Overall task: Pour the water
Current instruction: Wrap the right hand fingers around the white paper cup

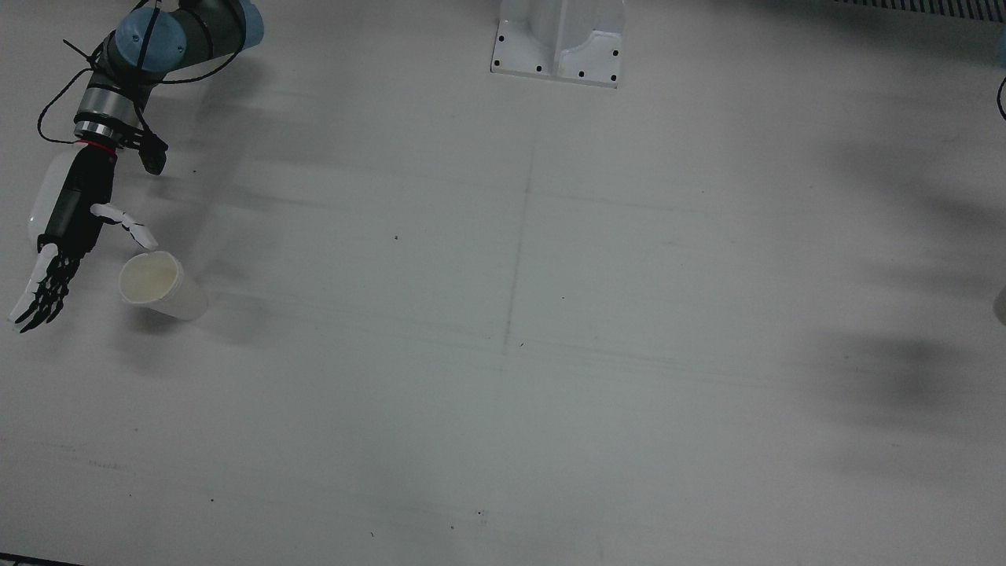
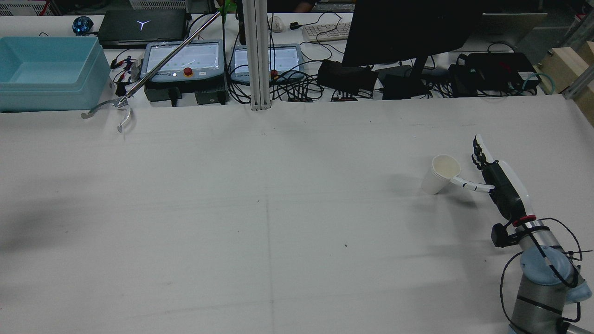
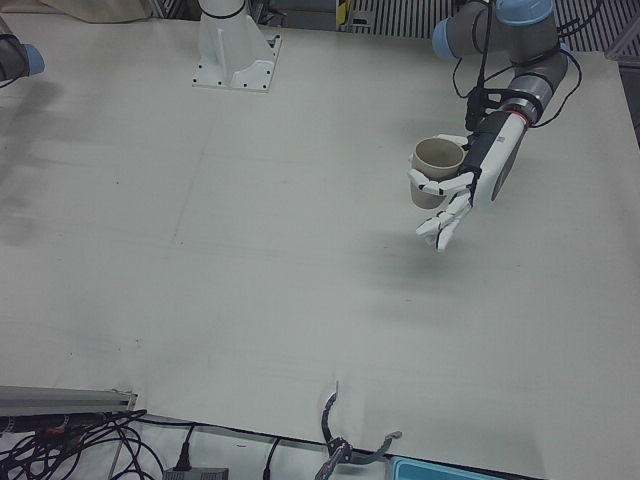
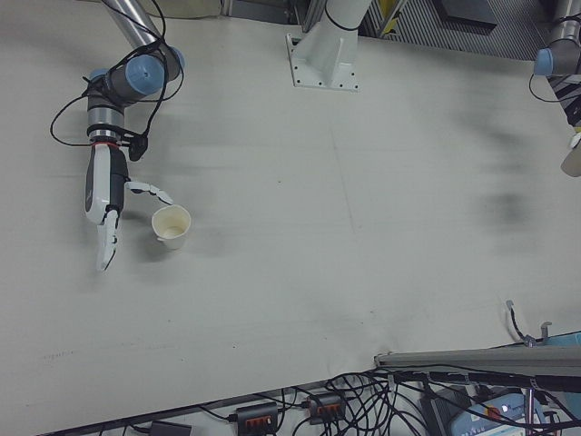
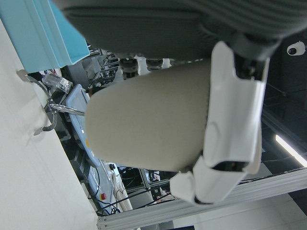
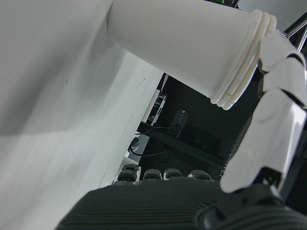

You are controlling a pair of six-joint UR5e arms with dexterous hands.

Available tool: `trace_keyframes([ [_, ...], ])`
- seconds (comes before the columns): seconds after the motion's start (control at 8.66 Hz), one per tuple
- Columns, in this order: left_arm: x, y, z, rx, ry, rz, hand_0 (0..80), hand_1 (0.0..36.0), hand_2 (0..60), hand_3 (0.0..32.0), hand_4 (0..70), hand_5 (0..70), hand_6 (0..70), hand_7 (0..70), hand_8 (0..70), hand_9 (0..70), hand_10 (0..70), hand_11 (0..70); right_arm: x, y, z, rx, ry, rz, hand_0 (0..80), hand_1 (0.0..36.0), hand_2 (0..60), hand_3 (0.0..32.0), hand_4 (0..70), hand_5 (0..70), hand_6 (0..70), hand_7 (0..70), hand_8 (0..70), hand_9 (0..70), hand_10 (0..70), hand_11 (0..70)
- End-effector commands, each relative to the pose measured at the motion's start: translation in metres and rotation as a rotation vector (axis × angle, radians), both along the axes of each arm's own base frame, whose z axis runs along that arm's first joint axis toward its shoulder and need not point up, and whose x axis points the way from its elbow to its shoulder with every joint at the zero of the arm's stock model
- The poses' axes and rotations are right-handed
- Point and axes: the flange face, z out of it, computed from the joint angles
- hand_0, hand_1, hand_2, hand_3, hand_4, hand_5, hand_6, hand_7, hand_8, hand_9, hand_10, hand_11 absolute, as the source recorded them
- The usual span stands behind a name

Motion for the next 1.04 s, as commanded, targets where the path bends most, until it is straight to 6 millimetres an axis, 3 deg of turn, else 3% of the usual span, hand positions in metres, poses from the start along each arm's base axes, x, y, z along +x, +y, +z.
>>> trace_keyframes([
  [0.0,-0.016,0.001,0.002,0.003,0.005,-0.029,71.8,36.0,60.0,0.0,54.1,70.0,10.7,14.5,3.3,4.3,7.5,14.3,-0.009,0.002,-0.003,0.004,-0.003,-0.015,46.2,16.2,18.1,0.0,0.0,0.0,0.0,0.0,0.0,0.9,2.7,5.7],
  [0.23,-0.017,0.004,0.006,0.003,0.004,-0.029,70.0,36.0,60.0,0.0,53.6,70.0,10.6,14.3,3.3,4.4,7.5,14.4,-0.012,0.004,-0.002,0.005,0.025,-0.022,46.4,16.4,18.2,0.0,0.0,0.0,0.0,0.0,0.0,0.9,2.8,5.8],
  [0.58,-0.019,0.007,0.012,-0.002,0.000,-0.030,70.0,36.0,60.0,0.0,53.4,70.0,10.6,14.3,3.2,4.3,7.6,14.4,-0.028,-0.006,-0.017,0.026,0.041,-0.027,46.3,16.4,18.5,0.0,0.0,0.0,0.0,0.0,0.0,0.9,2.5,5.4],
  [0.92,-0.015,0.005,0.016,-0.005,-0.008,-0.027,69.2,36.0,60.0,0.0,53.1,70.0,10.7,14.5,3.3,4.5,7.6,14.5,-0.025,-0.007,-0.014,0.023,0.066,-0.022,46.0,16.1,19.3,0.0,0.0,0.0,0.0,0.0,0.0,1.2,2.7,5.7],
])
